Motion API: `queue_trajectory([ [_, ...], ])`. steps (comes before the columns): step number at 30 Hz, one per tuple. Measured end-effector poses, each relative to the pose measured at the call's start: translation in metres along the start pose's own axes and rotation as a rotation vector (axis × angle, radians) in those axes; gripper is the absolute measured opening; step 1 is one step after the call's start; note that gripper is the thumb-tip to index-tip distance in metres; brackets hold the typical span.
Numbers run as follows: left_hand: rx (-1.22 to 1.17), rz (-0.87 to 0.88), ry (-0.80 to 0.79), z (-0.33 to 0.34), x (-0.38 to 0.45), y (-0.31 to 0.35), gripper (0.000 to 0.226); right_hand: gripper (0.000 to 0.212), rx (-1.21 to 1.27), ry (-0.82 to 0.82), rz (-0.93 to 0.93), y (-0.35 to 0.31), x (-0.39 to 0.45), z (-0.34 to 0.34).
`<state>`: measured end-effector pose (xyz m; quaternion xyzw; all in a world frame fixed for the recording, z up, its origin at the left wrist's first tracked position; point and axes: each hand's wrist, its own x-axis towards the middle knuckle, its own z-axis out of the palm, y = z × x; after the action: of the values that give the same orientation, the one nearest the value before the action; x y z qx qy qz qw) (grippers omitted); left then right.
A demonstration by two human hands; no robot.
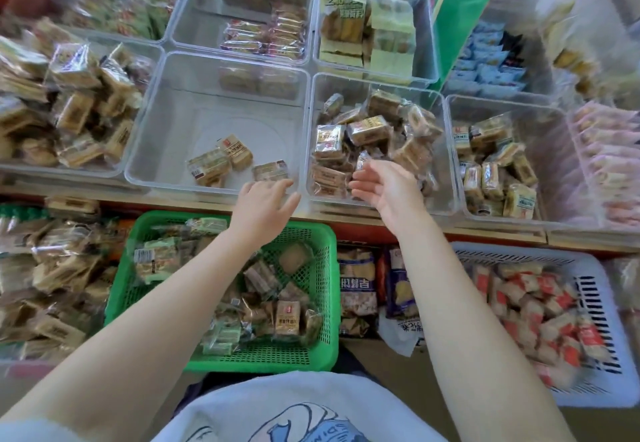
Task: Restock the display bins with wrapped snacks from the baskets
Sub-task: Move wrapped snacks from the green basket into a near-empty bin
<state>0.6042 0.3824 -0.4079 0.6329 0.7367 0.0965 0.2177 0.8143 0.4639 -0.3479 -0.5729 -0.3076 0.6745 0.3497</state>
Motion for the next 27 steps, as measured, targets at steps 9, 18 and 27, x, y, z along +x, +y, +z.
queue_trajectory([
  [9, 0.302, 0.021, 0.142, 0.021, -0.02, -0.056, 0.077, 0.024, -1.308, -0.311, 0.09, 0.169, 0.01, 0.038],
  [18, 0.349, 0.039, 0.19, 0.037, -0.014, -0.063, 0.075, 0.043, -2.007, -0.185, -0.224, 0.247, 0.029, 0.049],
  [27, 0.341, 0.052, 0.197, 0.035, -0.015, -0.062, 0.076, 0.047, -1.956, -0.222, -0.27, 0.257, 0.034, 0.045],
])
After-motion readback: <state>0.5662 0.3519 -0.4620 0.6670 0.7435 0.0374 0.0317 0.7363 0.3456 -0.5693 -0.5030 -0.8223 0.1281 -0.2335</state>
